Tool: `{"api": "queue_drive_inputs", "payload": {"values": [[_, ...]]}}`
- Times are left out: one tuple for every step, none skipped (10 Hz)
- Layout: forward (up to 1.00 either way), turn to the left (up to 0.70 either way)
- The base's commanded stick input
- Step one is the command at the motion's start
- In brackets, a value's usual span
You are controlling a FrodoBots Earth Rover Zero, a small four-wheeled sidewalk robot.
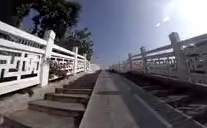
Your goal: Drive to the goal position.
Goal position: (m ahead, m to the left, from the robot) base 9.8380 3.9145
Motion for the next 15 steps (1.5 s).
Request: {"api": "queue_drive_inputs", "payload": {"values": [[0.70, 0.00], [0.70, 0.00], [0.70, 0.00], [0.70, 0.00], [0.70, 0.00], [0.70, 0.00], [0.70, 0.02], [0.70, 0.05], [0.70, 0.14], [0.70, 0.14], [0.70, 0.13], [0.70, 0.05], [0.70, 0.00], [0.70, 0.00], [0.70, 0.00]]}}
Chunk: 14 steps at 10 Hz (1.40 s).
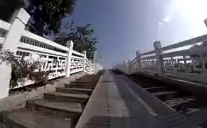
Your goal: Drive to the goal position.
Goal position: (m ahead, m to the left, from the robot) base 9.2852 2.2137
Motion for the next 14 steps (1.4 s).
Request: {"api": "queue_drive_inputs", "payload": {"values": [[0.70, 0.00], [0.70, 0.01], [0.70, 0.01], [0.70, 0.01], [0.70, 0.01], [0.70, 0.01], [0.70, 0.01], [0.70, 0.00], [0.70, 0.00], [0.70, -0.07], [0.70, -0.13], [0.70, -0.14], [0.70, -0.12], [0.70, 0.00]]}}
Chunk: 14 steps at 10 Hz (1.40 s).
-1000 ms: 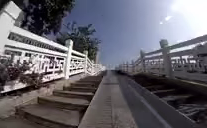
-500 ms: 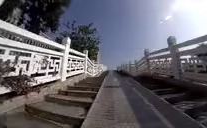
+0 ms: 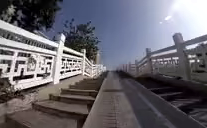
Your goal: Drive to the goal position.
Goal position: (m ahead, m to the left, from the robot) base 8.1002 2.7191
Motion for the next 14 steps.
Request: {"api": "queue_drive_inputs", "payload": {"values": [[0.70, 0.00], [0.70, 0.00], [0.70, 0.00], [0.70, 0.00], [0.70, 0.00], [0.70, 0.00], [0.70, 0.00], [0.70, 0.00], [0.70, 0.00], [0.70, 0.00], [0.70, 0.00], [0.70, 0.00], [0.70, 0.00], [0.70, 0.00]]}}
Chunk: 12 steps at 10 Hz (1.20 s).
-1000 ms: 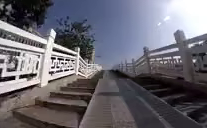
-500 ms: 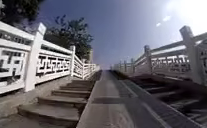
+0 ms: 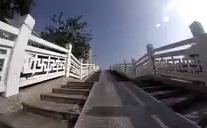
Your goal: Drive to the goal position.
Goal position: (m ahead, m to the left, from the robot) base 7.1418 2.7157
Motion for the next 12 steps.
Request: {"api": "queue_drive_inputs", "payload": {"values": [[0.70, 0.00], [0.70, 0.00], [0.70, 0.00], [0.70, 0.00], [0.70, 0.01], [0.70, 0.01], [0.70, 0.01], [0.70, 0.01], [0.70, 0.01], [0.70, 0.01], [0.70, 0.01], [0.70, 0.01]]}}
